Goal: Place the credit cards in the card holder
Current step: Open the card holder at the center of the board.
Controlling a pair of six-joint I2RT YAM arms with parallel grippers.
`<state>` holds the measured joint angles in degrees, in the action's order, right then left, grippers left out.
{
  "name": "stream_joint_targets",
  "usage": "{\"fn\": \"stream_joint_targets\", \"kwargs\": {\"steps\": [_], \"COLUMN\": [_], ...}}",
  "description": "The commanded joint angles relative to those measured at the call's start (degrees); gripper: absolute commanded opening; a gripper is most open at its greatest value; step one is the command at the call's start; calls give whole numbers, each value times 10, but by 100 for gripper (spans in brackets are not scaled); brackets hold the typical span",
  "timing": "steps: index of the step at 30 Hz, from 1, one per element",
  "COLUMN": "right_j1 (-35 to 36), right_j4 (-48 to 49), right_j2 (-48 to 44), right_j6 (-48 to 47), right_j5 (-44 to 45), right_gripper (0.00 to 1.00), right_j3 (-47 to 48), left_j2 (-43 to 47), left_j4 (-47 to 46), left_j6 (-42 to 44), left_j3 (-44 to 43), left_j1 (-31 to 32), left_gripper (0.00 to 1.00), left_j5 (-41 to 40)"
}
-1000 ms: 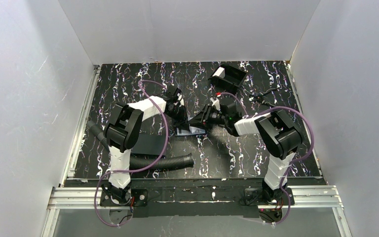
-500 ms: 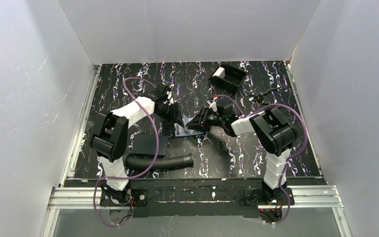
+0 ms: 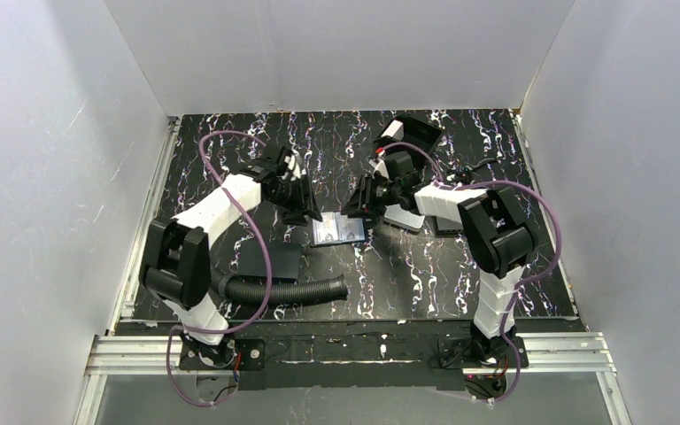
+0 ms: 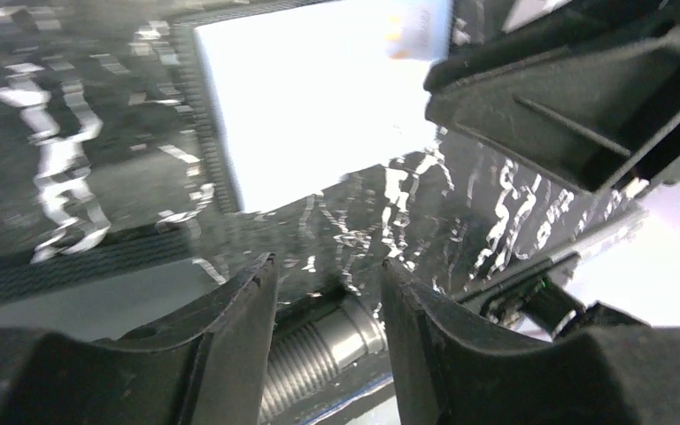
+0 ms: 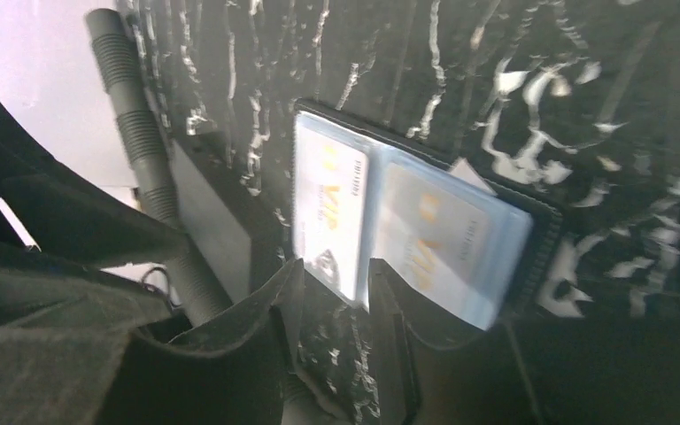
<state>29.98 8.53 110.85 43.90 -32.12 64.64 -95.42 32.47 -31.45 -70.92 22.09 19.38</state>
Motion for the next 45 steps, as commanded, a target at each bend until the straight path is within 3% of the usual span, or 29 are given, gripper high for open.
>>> {"fn": "stream_joint_targets", "kwargs": {"steps": [1, 7, 15, 22, 29, 33, 45], "right_j1": [-29, -45, -45, -45, -45, -45, -41], "right_j4": [-138, -111, -91, -91, -91, -75, -48], "right_j2": [-34, -33, -33, -27, -21, -20, -11], "right_j6": [-115, -107, -101, -105, -102, -99, -81], "right_j5": [9, -23, -33, -28, -31, -32, -46], "right_gripper": [41, 29, 25, 29, 30, 32, 33], "right_j3": [2, -23, -34, -35, -34, -34, -43], "left_j2": [-57, -137, -179, -167, -165, -180, -200], "left_j4": [-72, -92, -74, -67, -49, -66, -104], "left_j6": [-42, -57, -35, -26, -12, -22, -51], "left_j3": [-31, -77, -82, -75, -83, -79, -67], "left_j1": [51, 80, 81, 81, 81, 81, 81], "left_gripper": [39, 22, 14, 12, 17, 19, 12], "left_j5": [86, 72, 26, -1, -32, -8, 48]}}
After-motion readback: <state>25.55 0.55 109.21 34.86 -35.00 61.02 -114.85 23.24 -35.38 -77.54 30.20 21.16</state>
